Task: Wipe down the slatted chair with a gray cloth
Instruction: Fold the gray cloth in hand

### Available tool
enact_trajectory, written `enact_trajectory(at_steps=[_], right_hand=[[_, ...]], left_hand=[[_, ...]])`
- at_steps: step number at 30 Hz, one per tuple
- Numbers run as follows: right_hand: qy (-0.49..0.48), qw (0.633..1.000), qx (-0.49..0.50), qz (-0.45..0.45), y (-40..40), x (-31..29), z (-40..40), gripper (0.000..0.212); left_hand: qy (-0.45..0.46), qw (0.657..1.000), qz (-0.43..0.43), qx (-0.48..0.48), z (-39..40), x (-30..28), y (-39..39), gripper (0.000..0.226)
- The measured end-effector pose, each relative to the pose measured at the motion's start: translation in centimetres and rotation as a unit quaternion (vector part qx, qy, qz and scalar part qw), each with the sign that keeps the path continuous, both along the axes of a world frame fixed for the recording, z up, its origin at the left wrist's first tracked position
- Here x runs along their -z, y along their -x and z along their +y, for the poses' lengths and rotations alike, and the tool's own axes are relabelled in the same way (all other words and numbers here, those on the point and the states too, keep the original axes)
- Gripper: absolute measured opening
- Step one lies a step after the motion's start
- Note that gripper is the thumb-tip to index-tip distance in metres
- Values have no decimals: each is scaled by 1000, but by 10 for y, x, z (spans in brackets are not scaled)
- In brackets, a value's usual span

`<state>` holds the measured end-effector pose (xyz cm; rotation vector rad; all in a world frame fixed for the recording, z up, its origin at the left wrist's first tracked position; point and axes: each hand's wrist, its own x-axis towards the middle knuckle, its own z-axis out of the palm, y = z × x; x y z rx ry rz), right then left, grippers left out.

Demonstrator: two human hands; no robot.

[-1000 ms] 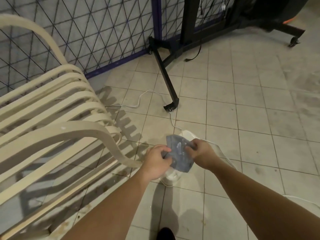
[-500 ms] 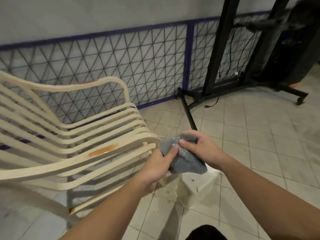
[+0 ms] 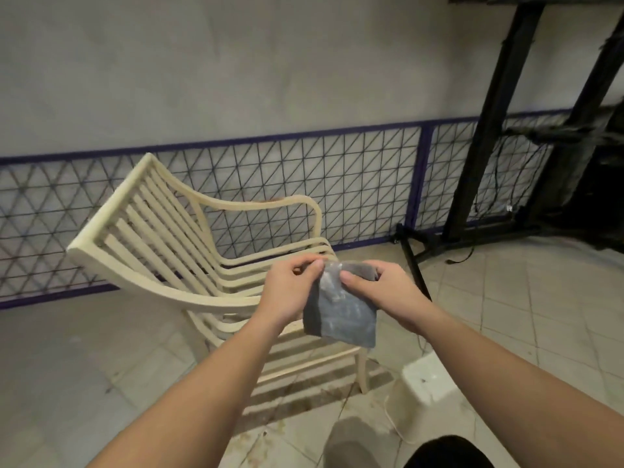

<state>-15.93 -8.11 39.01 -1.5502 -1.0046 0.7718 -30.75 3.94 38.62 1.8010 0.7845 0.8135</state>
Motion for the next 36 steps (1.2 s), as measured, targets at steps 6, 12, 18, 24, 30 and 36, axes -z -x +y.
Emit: enact_trajectory(at_steps=[6, 12, 18, 24, 30, 36], right_hand=[[-18, 999, 12, -49, 11, -9, 13, 32], [-29, 999, -27, 24, 13, -18, 28, 30], [-9, 991, -118, 65, -6, -10, 34, 19], [145, 945, -144, 255, -19, -7, 32, 43], [34, 978, -70, 192, -9, -4, 42, 14], [36, 983, -39, 178, 9, -19, 50, 18]], left_hand=[[-13, 1000, -1, -10, 22, 7, 25, 25], [43, 999, 21, -13, 26, 13, 24, 31], [246, 965, -59, 73, 38, 20, 13, 40], [232, 967, -103, 37, 47, 15, 18, 15], [135, 991, -21, -4, 55, 15, 25, 16], [-52, 999, -2, 8, 22, 5, 16, 30]])
